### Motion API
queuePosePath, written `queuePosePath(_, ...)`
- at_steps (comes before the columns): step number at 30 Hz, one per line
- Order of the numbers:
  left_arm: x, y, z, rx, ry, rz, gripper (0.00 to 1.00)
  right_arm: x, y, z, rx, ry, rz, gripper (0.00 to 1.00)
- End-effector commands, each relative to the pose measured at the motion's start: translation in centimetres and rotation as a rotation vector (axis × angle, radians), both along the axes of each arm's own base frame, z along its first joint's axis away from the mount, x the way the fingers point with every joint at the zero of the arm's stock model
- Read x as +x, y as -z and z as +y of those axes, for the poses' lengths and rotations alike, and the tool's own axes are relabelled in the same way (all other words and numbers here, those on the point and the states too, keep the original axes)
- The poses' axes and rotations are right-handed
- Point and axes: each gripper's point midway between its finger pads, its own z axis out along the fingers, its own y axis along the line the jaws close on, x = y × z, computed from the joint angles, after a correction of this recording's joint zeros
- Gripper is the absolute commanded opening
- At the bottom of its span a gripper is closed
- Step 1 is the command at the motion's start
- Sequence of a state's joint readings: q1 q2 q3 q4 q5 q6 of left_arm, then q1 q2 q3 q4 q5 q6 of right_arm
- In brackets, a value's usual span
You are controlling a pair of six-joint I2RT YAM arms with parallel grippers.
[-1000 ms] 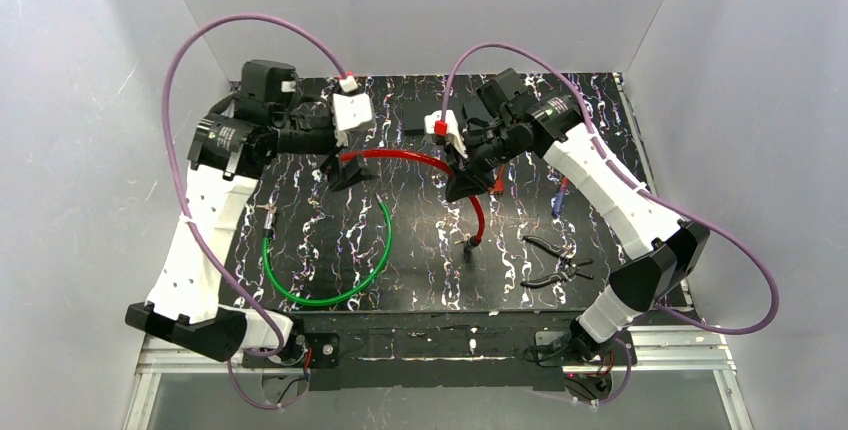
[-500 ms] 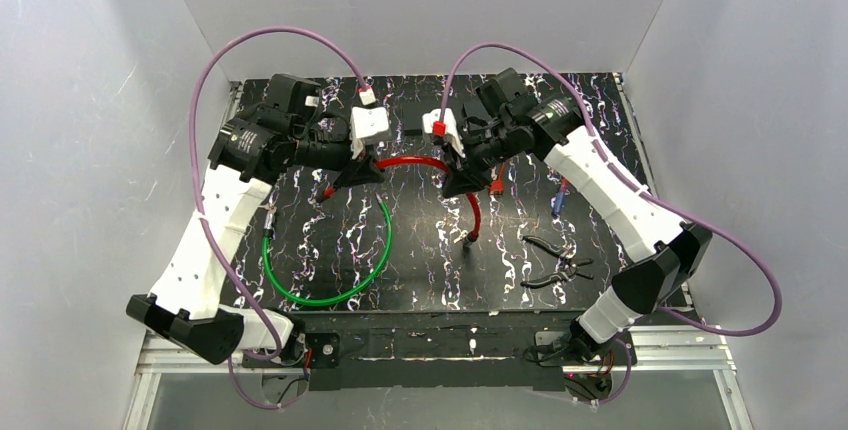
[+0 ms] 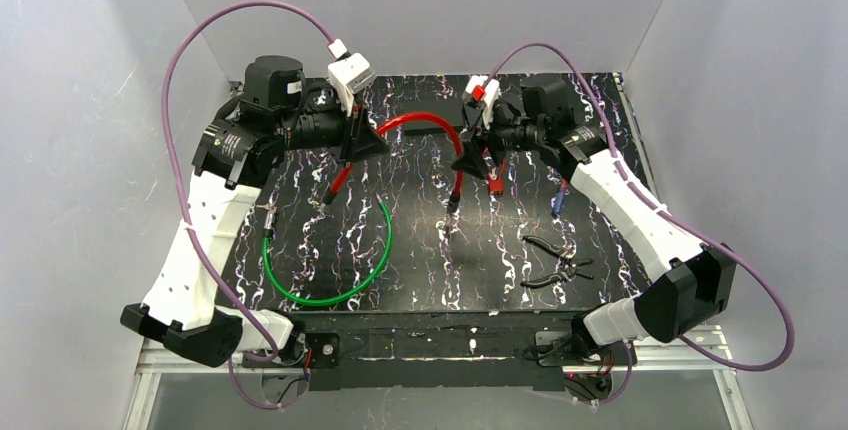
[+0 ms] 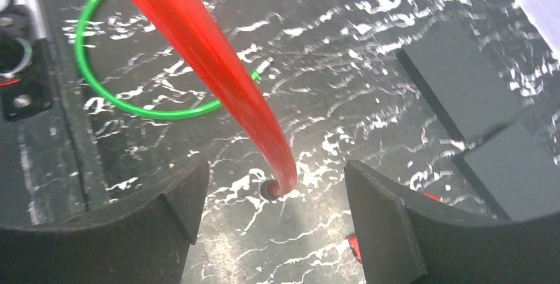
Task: Lock with the key
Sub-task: Pick up the lock from the center of the board.
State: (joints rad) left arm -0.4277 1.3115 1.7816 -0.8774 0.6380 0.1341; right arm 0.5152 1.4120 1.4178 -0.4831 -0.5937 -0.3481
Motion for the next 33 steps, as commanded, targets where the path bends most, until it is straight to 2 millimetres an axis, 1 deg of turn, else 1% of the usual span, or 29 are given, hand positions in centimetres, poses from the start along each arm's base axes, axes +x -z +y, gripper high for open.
queuePosePath(1,-0.4,-4.3,0.1,-0.103,-0.055,-0.08,0.0,2.7,0.1,-1.0,0.053,0.16,-0.073,0.82)
queuePosePath(4,-0.3,-4.7,0.1,-0.118,-0.071,-0.077,0.0,3.7,1.9,-1.7,0.063,0.22,-0.057,0.8)
queuePosePath(7,-0.3,-5.0,0.0,-0.139,-0.085,-0.058,0.0,4.2,3.1,-1.6,0.098,0.25,-0.038,0.79)
queuePosePath(10,-0.4,-5.3,-0.1,-0.154,-0.088,-0.047,0.0,4.5,3.6,-1.5,0.124,0.266,-0.027,0.75)
queuePosePath(15,-0.9,-5.9,-0.1,-0.177,-0.084,-0.039,0.0,5.4,3.8,-1.5,0.171,0.316,-0.031,0.7)
queuePosePath(18,-1.2,-6.2,-0.3,-0.191,-0.071,-0.028,0.0,5.3,3.8,-1.0,0.208,0.297,-0.013,0.67)
queuePosePath(23,-1.4,-6.5,-0.3,-0.199,-0.066,-0.034,0.0,4.4,4.2,-0.1,0.243,0.234,0.021,0.56)
queuePosePath(26,-1.3,-6.8,-0.1,-0.206,-0.076,-0.039,0.0,4.3,4.7,-0.2,0.245,0.231,0.031,0.53)
queuePosePath(27,-1.3,-6.9,-0.1,-0.211,-0.077,-0.039,0.0,4.3,4.9,-0.2,0.251,0.236,0.041,0.5)
queuePosePath(29,-1.3,-7.1,-0.2,-0.223,-0.076,-0.031,0.0,4.5,5.1,-0.2,0.263,0.249,0.054,0.39)
queuePosePath(30,-1.3,-7.1,-0.2,-0.229,-0.078,-0.025,0.0,4.6,5.2,-0.2,0.269,0.256,0.059,0.36)
queuePosePath(33,-1.3,-7.4,-0.4,-0.249,-0.078,-0.01,0.0,4.7,5.7,0.0,0.275,0.259,0.085,0.34)
